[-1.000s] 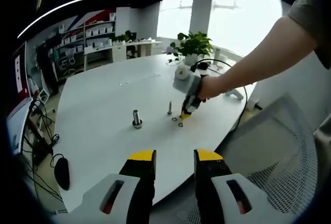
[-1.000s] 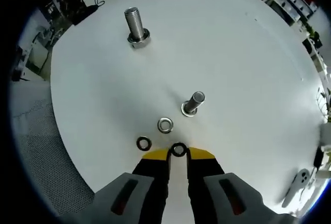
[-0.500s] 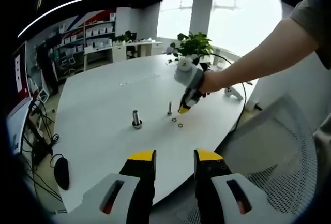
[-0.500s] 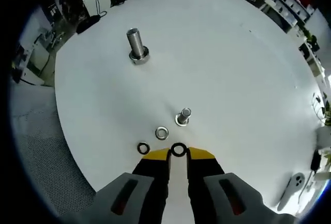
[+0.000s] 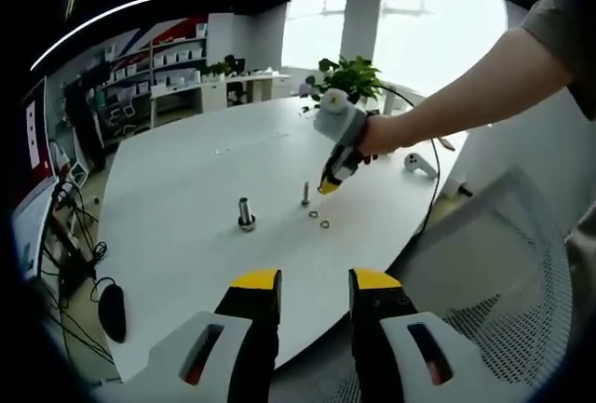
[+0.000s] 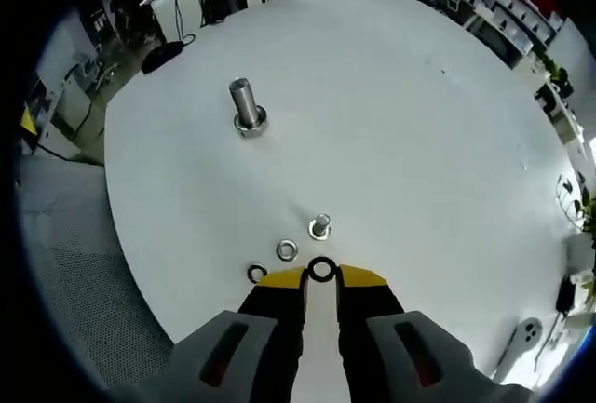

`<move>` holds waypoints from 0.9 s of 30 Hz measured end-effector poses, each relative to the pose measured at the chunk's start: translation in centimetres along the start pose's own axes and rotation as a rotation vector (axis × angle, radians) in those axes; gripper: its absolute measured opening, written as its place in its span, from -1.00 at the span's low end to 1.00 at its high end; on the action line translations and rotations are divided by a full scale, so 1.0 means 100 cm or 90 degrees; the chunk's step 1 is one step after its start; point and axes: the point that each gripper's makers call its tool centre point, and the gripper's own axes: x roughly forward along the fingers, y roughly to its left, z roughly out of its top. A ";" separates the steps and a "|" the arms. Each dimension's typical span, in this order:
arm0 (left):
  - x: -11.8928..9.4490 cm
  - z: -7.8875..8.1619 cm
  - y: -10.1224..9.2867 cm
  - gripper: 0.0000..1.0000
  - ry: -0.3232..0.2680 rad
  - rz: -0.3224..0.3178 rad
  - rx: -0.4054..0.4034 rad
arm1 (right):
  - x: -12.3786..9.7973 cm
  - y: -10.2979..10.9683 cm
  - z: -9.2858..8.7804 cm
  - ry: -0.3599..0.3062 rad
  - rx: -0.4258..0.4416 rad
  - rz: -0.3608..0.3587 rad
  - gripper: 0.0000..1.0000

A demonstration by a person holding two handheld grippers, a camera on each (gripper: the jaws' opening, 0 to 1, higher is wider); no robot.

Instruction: Place the washer onto the threaded stud by aligning its center hole with the stud, sliding it down to the base, and recovering from edge contact or off-axis alignment until the washer reaches the visible bottom stop.

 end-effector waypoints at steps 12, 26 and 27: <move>-0.001 0.004 0.002 -0.46 -0.011 0.005 -0.001 | -0.011 -0.002 0.015 -0.019 -0.027 0.000 -0.72; -0.002 0.004 0.002 -0.46 -0.015 0.005 0.000 | -0.008 0.003 0.035 -0.031 -0.053 0.002 -0.72; -0.002 0.004 0.002 -0.46 -0.014 0.005 -0.002 | -0.007 0.003 0.034 -0.027 -0.058 0.000 -0.72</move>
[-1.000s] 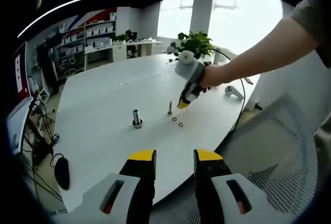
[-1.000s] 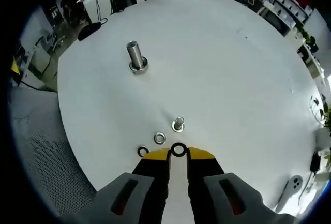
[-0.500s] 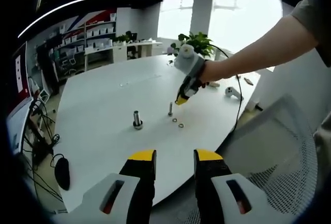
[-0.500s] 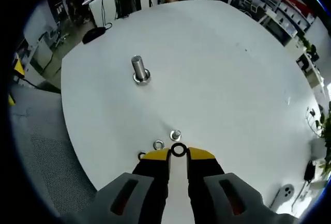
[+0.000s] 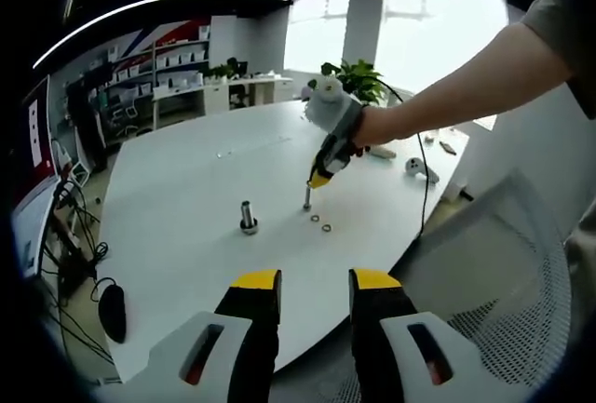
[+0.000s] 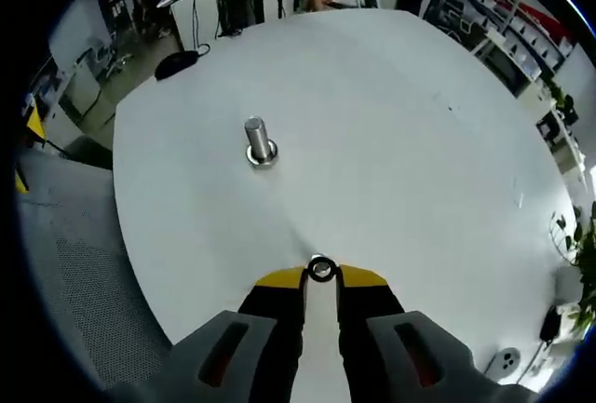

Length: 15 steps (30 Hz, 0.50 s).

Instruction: Place the washer onto the threaded stud by aligning its center hole with the stud, sliding it down to the base, and recovering from edge contact or off-axis alignment until the washer reaches the visible bottom stop.

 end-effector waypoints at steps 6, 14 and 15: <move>0.000 -0.001 0.001 -0.45 0.002 0.001 -0.004 | 0.005 -0.002 -0.003 0.012 0.001 0.000 -0.71; 0.001 -0.001 0.001 -0.45 0.005 0.000 -0.005 | 0.008 -0.002 -0.002 0.021 0.000 0.005 -0.71; 0.001 -0.002 0.001 -0.45 0.005 -0.001 -0.005 | 0.009 -0.002 -0.002 0.022 0.000 0.006 -0.71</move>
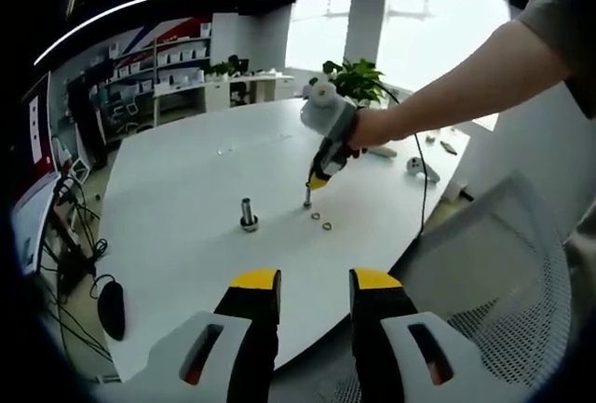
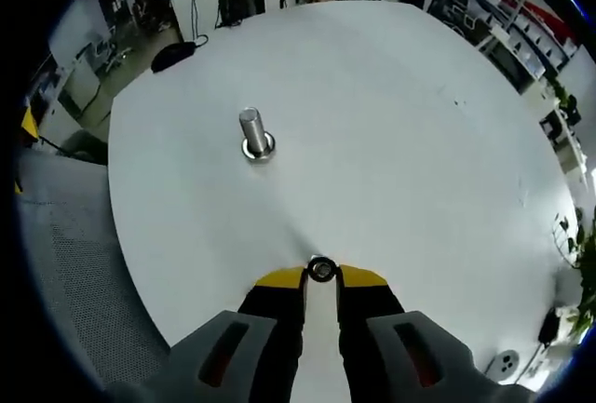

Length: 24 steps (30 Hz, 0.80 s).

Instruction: Place the washer onto the threaded stud by aligning its center hole with the stud, sliding it down to the base, and recovering from edge contact or off-axis alignment until the washer reaches the visible bottom stop.

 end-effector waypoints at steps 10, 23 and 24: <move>0.000 -0.001 0.001 -0.46 0.003 0.003 -0.001 | 0.010 0.001 -0.004 0.015 -0.001 0.009 -0.71; 0.001 -0.003 0.001 -0.46 0.010 0.005 0.000 | 0.026 0.013 -0.012 0.041 0.004 0.022 -0.71; 0.001 -0.003 0.001 -0.46 0.010 0.005 -0.001 | 0.027 0.012 -0.012 0.041 0.003 0.022 -0.71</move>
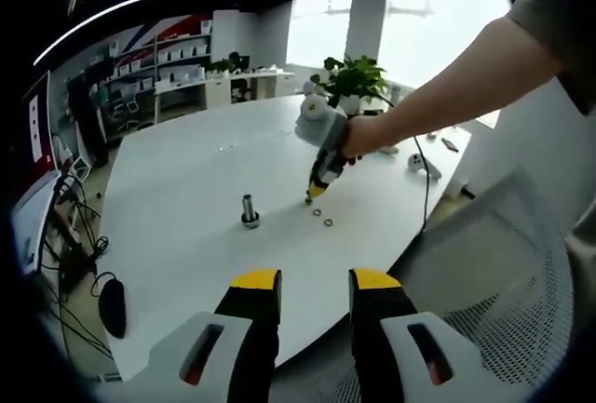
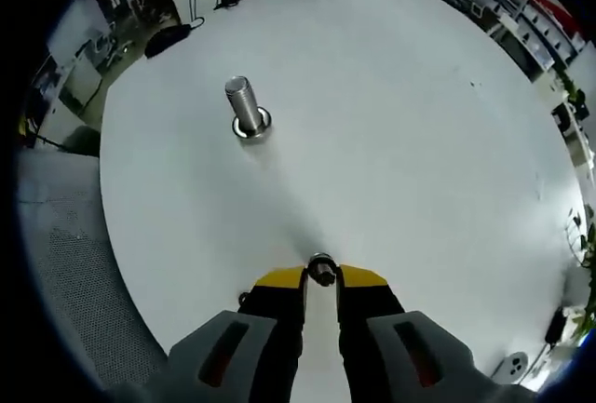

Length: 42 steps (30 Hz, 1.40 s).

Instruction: Place the washer onto the threaded stud by aligning its center hole with the stud, sliding it down to the base, and recovering from edge contact or off-axis alignment until the washer reaches the visible bottom stop.

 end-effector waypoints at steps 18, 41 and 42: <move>0.000 -0.001 0.001 -0.46 0.003 0.001 -0.002 | 0.005 0.009 -0.007 0.022 -0.003 0.006 -0.71; 0.000 0.000 0.000 -0.47 0.001 -0.004 -0.007 | 0.010 0.006 -0.007 0.032 0.005 0.003 -0.67; 0.000 -0.001 0.000 -0.47 0.002 -0.004 -0.006 | 0.010 0.006 -0.008 0.034 0.006 0.003 -0.67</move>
